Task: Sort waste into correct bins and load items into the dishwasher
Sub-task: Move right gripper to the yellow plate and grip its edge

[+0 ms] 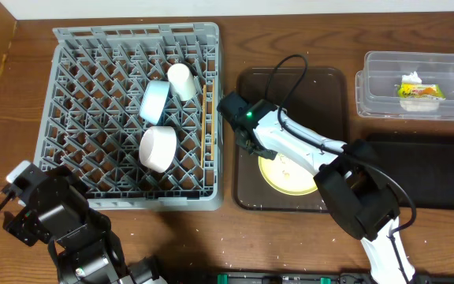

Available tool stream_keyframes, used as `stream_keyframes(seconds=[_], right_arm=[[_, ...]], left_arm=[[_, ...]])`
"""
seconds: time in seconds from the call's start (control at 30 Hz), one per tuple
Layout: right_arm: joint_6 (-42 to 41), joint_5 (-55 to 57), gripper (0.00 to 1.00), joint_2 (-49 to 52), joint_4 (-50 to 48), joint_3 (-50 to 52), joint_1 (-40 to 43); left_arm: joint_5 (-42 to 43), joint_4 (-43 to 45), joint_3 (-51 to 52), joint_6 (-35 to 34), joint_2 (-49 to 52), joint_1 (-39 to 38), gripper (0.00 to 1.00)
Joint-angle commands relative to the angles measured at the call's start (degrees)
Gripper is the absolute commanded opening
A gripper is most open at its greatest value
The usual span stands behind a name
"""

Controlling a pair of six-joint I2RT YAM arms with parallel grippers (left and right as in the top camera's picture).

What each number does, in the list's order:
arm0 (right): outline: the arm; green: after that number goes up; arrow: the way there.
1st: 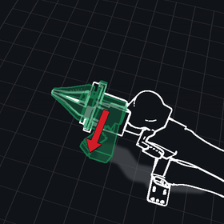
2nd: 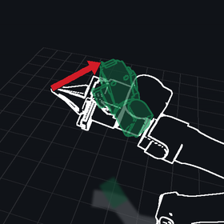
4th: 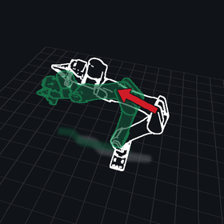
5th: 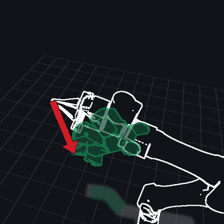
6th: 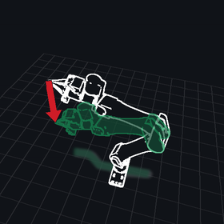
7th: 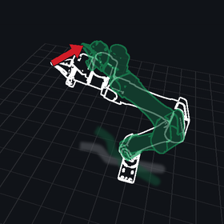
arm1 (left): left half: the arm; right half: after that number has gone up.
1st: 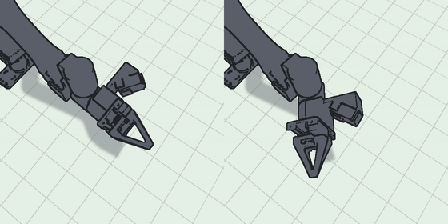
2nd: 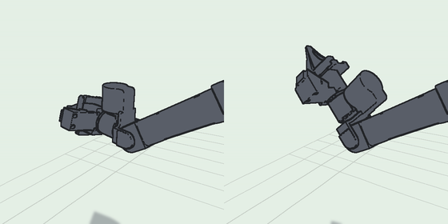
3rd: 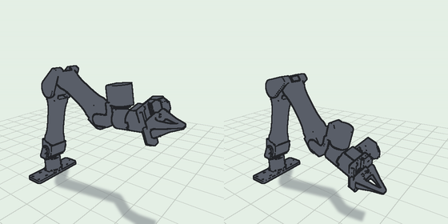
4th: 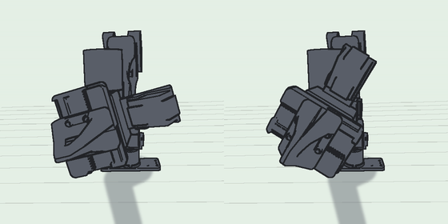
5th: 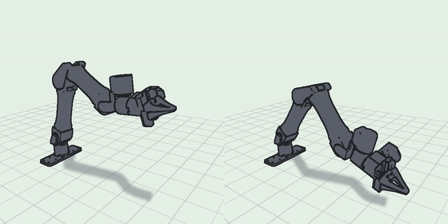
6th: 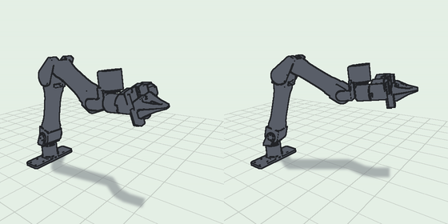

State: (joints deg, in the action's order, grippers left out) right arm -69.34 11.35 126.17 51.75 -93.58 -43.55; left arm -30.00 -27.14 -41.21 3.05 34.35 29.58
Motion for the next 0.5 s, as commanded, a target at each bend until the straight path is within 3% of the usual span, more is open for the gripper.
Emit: stream_keyframes(seconds=[0.0,0.03,0.1,0.27,0.47], right_arm=[[0.9,-0.68,0.18,2.45,-0.17,0.37,-1.55],[0.94,-0.72,0.16,2.43,-0.11,0.35,-1.57],[2.38,-1.4,0.01,2.43,-0.09,0.24,-1.57],[3.3,-1.36,0.01,2.4,1.64,0.0,-1.57],[11.52,-1.14,0.01,2.32,3.39,-2.36,-1.46]], left_arm=[[-0.7,-0.09,-1.29,0.37,-0.09,0.2,0.94],[-0.7,-0.09,-1.29,0.37,-0.09,0.2,0.94],[-0.7,-0.09,-1.29,0.37,-0.09,0.2,0.94],[-0.7,-0.09,-1.29,0.37,-0.09,0.2,0.94],[-0.7,-0.09,-1.29,0.37,-0.09,0.2,0.94]])
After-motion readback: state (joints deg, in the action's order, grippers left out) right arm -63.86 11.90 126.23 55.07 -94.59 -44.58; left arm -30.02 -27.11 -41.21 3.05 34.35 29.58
